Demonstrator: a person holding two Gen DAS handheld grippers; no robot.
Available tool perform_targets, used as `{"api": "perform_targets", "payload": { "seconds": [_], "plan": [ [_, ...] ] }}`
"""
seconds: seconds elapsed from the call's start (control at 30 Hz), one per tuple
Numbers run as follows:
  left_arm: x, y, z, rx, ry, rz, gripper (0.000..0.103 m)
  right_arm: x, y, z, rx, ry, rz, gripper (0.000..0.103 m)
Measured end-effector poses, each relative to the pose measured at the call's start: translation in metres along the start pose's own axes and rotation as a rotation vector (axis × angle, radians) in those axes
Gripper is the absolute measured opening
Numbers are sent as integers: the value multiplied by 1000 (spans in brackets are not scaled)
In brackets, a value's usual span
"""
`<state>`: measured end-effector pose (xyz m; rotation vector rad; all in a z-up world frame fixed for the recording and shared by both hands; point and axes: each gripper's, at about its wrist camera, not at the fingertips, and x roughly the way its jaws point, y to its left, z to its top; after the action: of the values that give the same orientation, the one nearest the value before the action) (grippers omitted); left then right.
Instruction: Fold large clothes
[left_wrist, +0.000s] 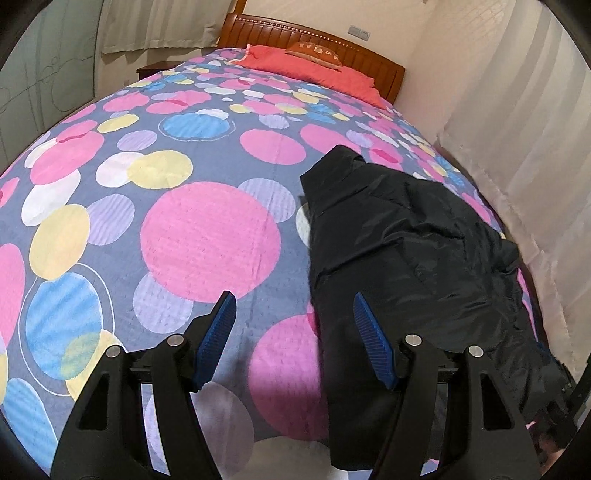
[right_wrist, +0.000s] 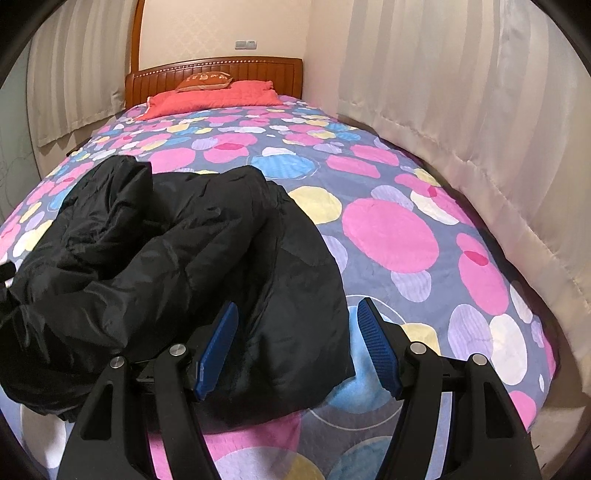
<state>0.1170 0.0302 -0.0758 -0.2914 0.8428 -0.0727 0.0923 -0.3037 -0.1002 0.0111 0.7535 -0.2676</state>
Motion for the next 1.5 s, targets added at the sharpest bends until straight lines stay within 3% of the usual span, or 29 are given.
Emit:
{"api": "perform_targets", "payload": {
  "seconds": [0.97, 1.17, 1.3, 1.5],
  "plan": [
    [23, -1, -2, -18, 31, 33, 67, 4, 8, 28, 55, -3, 83, 67],
    [26, 9, 0, -81, 23, 41, 67, 7, 11, 31, 68, -2, 92, 67],
    [30, 14, 1, -158, 27, 7, 67, 19, 7, 34, 143, 32, 161, 67],
    [49, 22, -6, -319, 73, -99, 67, 48, -7, 31, 369, 111, 361, 67]
  ]
}}
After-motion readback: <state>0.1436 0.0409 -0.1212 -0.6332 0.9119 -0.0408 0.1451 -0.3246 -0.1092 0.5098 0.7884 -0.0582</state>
